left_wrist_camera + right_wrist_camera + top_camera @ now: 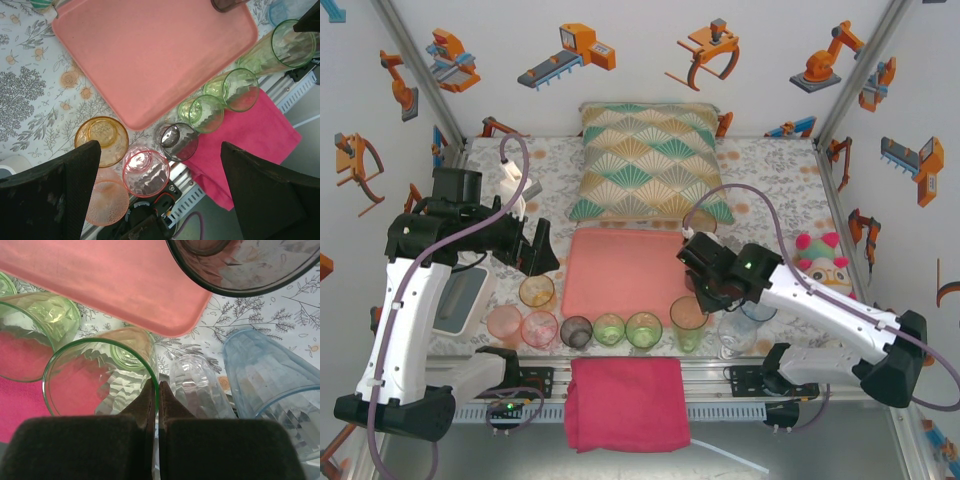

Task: Place the glasses into the tray

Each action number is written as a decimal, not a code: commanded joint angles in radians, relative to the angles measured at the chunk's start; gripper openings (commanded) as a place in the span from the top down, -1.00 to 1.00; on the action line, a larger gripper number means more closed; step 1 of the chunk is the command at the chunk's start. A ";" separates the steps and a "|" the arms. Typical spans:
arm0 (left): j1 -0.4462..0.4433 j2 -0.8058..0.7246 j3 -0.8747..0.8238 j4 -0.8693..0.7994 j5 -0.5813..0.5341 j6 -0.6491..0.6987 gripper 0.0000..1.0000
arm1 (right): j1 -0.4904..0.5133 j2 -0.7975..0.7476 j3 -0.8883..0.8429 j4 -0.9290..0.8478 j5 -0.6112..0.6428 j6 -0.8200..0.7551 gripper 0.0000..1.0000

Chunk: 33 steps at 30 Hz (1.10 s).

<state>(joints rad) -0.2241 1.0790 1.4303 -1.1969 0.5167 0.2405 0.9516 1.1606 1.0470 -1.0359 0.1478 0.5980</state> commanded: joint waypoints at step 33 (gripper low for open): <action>-0.007 0.007 0.037 0.000 0.015 -0.014 -0.94 | 0.004 -0.139 -0.014 0.094 0.243 0.018 1.00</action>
<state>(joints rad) -0.2241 1.0832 1.4395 -1.1965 0.5171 0.2398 0.9516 1.0355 1.0519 -0.9672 0.3550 0.5941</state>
